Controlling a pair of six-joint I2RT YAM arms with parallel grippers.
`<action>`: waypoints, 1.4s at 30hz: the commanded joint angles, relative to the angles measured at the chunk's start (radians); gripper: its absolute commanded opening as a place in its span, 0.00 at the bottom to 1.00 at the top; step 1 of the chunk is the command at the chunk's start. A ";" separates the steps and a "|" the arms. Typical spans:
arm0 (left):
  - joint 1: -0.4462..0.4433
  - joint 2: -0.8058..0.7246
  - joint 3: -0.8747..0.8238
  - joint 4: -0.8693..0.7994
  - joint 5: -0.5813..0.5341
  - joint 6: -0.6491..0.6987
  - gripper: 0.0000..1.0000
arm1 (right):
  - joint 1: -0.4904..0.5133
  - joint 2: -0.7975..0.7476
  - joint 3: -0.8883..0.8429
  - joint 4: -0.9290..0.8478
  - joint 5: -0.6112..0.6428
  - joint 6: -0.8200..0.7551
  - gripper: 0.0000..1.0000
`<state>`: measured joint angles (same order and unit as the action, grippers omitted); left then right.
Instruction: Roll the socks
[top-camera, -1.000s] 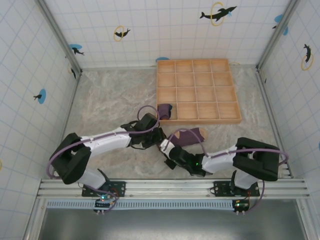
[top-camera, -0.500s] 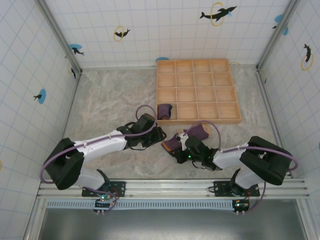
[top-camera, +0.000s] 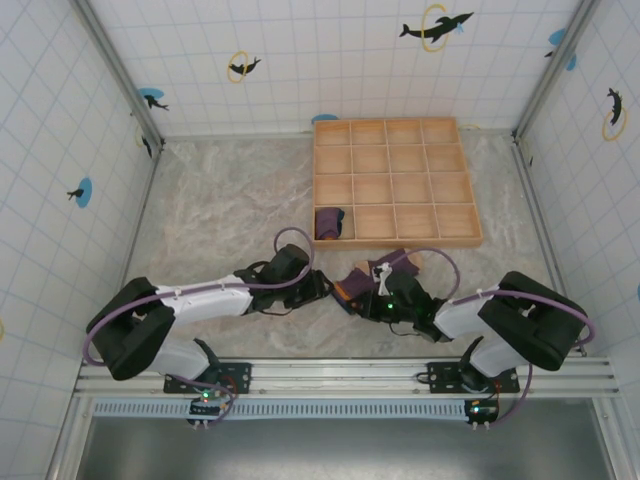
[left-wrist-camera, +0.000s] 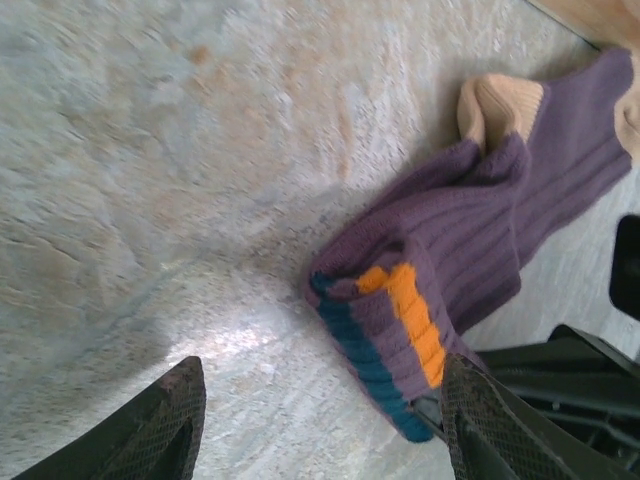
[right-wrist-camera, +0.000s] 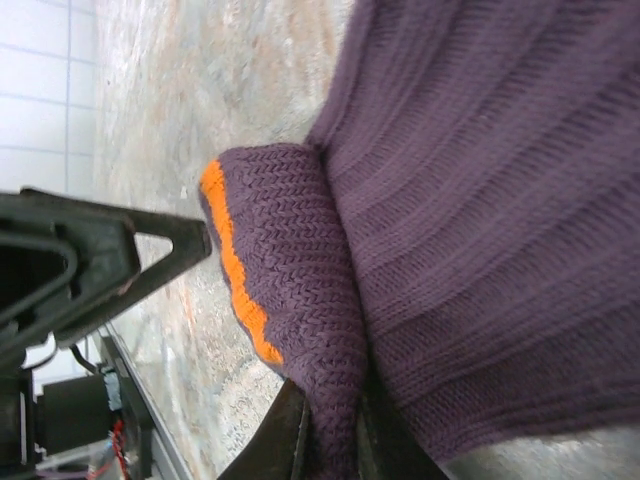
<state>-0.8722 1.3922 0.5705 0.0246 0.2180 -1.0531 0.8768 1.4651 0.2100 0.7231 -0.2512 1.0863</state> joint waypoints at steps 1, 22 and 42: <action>-0.024 -0.005 -0.009 0.090 0.025 -0.003 0.63 | -0.025 0.003 -0.031 -0.079 0.001 0.097 0.00; -0.054 0.233 0.000 0.273 0.022 -0.107 0.38 | -0.049 0.056 -0.060 0.011 -0.031 0.183 0.00; -0.045 0.239 0.224 -0.202 -0.054 -0.037 0.00 | -0.004 -0.226 0.121 -0.461 0.065 -0.291 0.62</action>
<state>-0.9272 1.6432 0.7612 0.0044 0.1886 -1.1229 0.8566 1.2873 0.2638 0.4824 -0.2485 0.9817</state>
